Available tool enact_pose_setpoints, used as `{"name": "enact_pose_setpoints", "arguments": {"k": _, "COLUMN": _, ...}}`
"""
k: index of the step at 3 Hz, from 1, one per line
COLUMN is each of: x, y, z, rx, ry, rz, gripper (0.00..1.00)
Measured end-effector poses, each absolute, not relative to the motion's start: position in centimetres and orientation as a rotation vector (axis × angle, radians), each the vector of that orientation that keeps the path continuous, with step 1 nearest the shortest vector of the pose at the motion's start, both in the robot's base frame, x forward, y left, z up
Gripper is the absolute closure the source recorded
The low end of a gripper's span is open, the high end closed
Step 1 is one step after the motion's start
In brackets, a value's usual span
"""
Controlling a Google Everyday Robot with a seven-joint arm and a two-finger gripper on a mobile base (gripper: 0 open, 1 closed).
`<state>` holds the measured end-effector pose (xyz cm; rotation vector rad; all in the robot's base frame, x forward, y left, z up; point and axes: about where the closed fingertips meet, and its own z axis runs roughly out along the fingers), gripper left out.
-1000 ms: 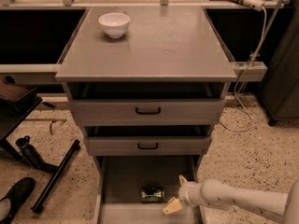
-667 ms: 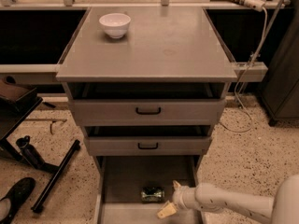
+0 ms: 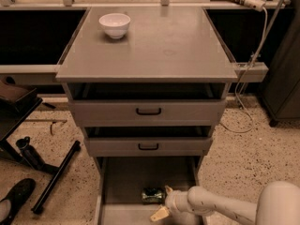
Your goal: Pick green can from bottom drawer and place on counter
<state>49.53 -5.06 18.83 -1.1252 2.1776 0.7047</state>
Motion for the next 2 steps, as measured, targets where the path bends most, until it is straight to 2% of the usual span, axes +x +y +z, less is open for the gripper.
{"name": "enact_pose_setpoints", "arguments": {"k": 2, "x": 51.0, "y": -4.1, "z": 18.0, "rx": -1.136, "ry": 2.162, "rz": 0.725, "gripper": 0.0}}
